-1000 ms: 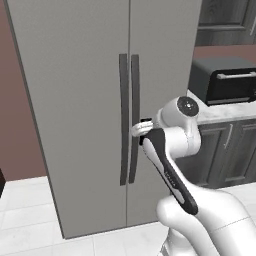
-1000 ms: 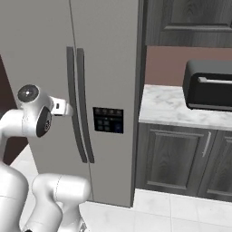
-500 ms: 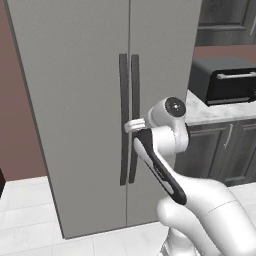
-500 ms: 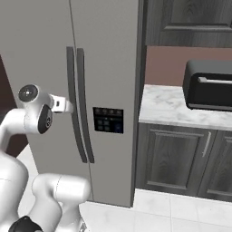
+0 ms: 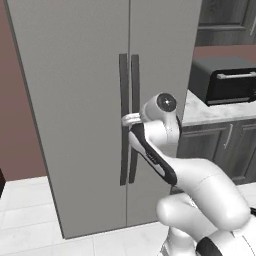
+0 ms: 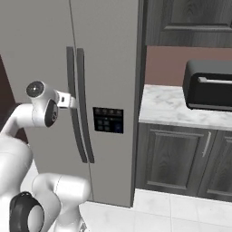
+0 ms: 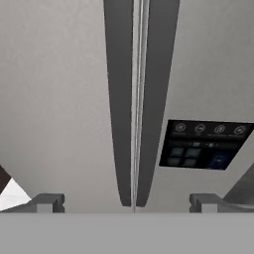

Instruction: Retrieve the chicken drumstick from the fridge and place it on the saucepan with marinade on the stove.

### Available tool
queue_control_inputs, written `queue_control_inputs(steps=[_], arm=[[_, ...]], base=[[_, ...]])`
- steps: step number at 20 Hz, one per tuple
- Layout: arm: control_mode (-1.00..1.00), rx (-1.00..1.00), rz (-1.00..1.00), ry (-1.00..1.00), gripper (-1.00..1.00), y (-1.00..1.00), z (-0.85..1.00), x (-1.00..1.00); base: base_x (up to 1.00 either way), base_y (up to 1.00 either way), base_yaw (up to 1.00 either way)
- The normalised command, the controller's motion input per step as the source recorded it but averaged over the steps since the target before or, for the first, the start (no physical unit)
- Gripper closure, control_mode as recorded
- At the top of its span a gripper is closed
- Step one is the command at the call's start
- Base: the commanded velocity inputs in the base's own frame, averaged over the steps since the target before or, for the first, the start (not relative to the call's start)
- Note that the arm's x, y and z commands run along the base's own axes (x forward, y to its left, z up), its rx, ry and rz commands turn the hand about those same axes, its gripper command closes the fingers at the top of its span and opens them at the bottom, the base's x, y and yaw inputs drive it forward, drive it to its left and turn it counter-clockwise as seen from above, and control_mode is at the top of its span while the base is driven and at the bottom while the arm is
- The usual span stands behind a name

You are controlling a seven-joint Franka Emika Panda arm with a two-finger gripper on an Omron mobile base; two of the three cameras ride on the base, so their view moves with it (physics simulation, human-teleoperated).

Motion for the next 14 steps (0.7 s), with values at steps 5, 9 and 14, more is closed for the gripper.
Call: queue_control_inputs(steps=[5, 9, 14], arm=[[-1.00, 0.00, -0.06, 0.00, -1.00, 0.05, -0.04, 0.55], [-1.00, 0.00, -0.07, 0.00, -1.00, 0.14, -0.03, 0.56], [-1.00, 0.00, -0.08, 0.00, -1.00, 0.18, -0.04, 0.50]], base=[[0.00, 0.00, 0.00], [0.00, 0.00, 0.00], [0.00, 0.00, 0.00]])
